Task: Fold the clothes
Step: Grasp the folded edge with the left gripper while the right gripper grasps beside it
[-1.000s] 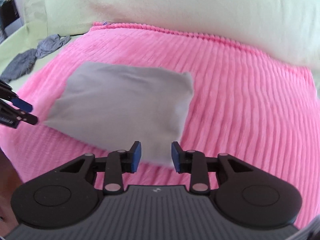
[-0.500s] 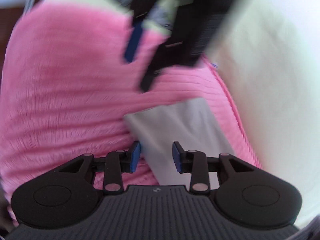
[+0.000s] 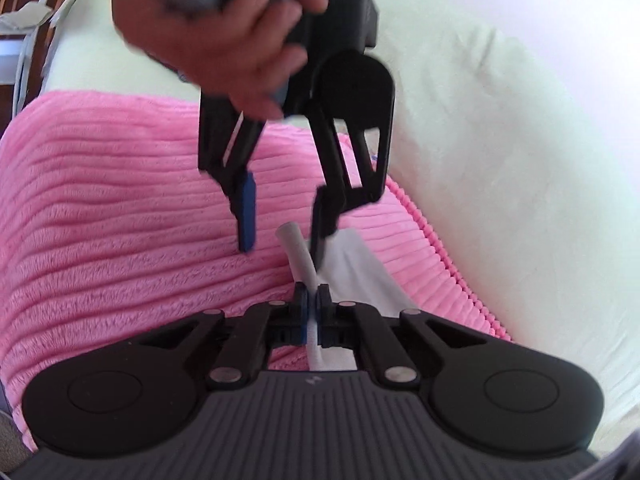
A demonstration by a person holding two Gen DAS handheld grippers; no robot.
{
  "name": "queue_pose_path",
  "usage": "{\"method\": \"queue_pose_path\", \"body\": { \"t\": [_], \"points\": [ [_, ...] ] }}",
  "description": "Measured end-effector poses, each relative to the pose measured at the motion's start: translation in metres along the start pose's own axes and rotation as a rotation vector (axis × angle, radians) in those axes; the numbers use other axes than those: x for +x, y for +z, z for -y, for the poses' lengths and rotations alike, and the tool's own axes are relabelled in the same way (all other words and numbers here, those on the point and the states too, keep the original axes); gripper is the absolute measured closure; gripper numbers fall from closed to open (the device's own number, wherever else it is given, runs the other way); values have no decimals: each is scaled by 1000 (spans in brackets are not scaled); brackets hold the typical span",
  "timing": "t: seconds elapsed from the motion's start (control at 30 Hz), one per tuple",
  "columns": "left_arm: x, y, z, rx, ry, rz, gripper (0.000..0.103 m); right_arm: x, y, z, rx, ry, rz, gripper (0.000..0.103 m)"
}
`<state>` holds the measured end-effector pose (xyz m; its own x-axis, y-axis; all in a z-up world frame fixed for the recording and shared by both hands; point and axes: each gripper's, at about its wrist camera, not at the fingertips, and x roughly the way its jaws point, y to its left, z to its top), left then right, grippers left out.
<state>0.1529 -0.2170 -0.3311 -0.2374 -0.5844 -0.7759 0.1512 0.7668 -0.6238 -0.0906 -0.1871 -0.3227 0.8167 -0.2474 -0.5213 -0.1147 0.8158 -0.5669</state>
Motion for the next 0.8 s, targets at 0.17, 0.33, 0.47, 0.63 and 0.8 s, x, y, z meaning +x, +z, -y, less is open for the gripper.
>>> {"method": "queue_pose_path", "body": {
  "t": [0.17,0.33,0.47,0.63,0.8],
  "points": [
    [21,13,9,55,30,23,64,3,-6,4,35,45,-13,101],
    [27,-4,44,328,229,81,83,-1,-25,44,196,45,-115,74],
    [41,-25,80,560,420,115,83,-2,-62,121,461,-6,-259,73],
    [59,-43,105,719,597,126,82,17,-146,225,1002,142,-303,70],
    [60,-37,104,689,620,112,75,42,-189,247,1261,354,-249,70]
  ]
}}
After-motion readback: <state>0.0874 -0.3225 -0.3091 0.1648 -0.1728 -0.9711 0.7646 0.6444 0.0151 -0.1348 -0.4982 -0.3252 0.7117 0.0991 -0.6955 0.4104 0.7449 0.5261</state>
